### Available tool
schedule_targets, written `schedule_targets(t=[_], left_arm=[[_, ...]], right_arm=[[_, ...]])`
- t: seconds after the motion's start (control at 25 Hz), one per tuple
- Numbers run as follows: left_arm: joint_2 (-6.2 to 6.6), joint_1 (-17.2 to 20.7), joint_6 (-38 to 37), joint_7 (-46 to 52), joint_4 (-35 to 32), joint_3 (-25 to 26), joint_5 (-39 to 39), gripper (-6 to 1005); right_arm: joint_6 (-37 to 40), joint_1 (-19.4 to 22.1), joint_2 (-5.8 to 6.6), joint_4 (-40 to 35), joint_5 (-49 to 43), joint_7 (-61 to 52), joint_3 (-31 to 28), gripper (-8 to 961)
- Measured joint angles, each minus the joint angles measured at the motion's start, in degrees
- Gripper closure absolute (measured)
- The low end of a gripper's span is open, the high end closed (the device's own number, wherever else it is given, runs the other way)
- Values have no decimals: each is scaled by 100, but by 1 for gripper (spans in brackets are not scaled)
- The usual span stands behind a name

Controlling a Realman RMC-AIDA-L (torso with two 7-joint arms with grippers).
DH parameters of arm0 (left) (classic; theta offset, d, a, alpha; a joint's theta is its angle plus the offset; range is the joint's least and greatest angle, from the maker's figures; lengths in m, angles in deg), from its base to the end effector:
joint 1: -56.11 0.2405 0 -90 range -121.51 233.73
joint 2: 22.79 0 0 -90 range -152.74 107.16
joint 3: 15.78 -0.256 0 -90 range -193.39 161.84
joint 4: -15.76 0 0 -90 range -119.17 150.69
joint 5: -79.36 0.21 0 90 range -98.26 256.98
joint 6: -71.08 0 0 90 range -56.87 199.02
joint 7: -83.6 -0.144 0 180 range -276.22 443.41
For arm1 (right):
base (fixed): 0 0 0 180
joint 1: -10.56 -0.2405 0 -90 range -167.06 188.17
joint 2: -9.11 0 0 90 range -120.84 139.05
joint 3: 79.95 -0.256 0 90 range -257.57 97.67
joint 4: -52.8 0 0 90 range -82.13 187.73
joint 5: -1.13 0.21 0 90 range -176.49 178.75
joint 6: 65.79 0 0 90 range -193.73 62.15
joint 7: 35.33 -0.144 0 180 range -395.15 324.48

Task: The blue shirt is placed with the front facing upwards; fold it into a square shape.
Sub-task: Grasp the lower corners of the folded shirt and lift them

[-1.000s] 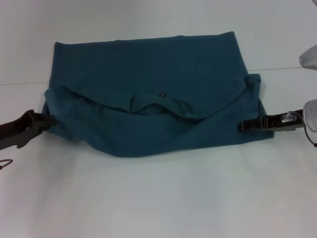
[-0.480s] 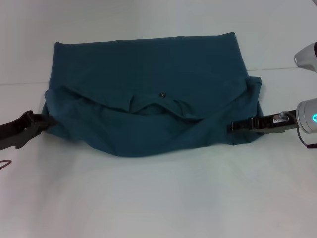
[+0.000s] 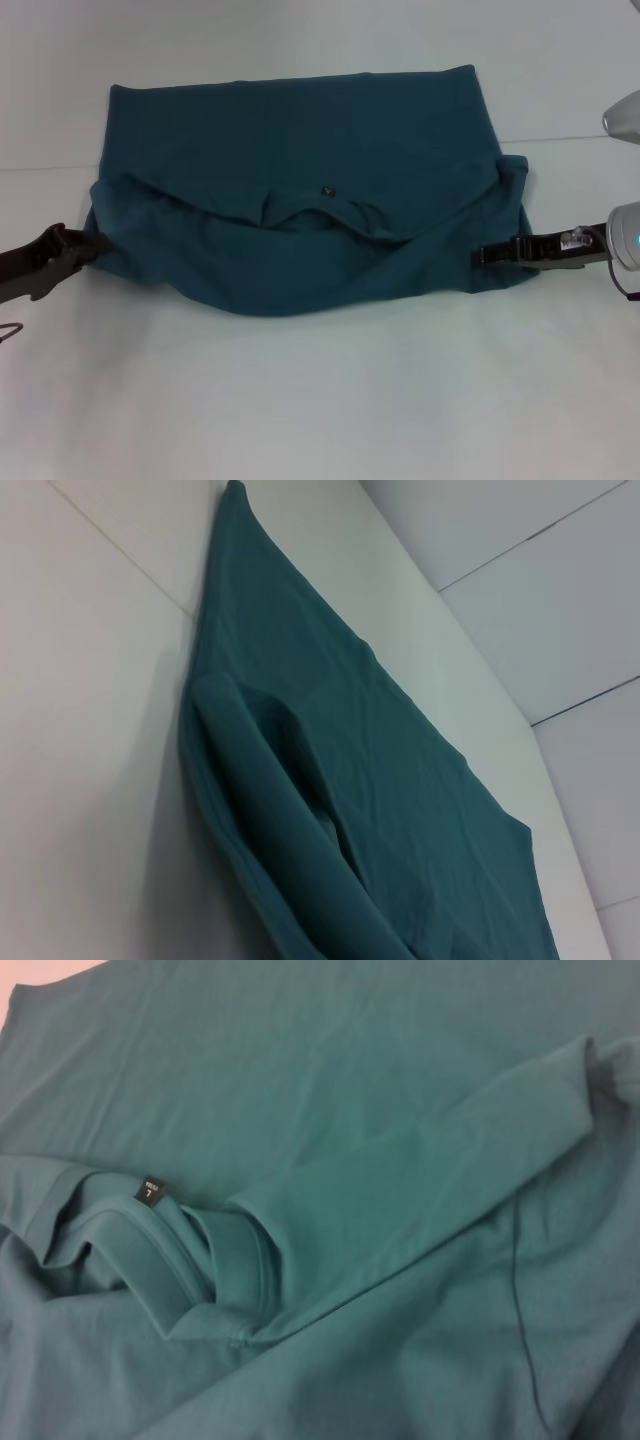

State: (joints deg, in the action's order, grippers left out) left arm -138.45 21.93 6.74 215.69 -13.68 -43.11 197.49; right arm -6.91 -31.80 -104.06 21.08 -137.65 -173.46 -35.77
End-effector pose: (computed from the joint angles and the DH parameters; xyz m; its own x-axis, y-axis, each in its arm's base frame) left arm -0.3191 0.3843 0.0311 -0.0995 0.7157 0.6913 0.9900 0.0014 0.1411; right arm 0.2972 0.4165 0.0199 0.3119 -0.8579 -0.4083 -0.9257 -0.1777 -0.3338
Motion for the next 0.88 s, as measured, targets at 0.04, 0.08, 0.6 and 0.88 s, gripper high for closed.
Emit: schedule_targets(t=[0.04,0.08,0.6,0.88], left_arm=[[0,-2,0,0,0,0,0,966],[0,-4,0,0,0,0,0,966],[-8,14,0,-8,0,0,-96,966],[-9,28,-1,-9,0,0,-98,966]], right_arm=[[0,-3,6,0,-40,-21,2,195],[0,-7,9,0,-72,-41,3,195],[-198,-53,-33,80,-215,-107,142,234],[-302,-111,-59,147,-234,-140,219,269]])
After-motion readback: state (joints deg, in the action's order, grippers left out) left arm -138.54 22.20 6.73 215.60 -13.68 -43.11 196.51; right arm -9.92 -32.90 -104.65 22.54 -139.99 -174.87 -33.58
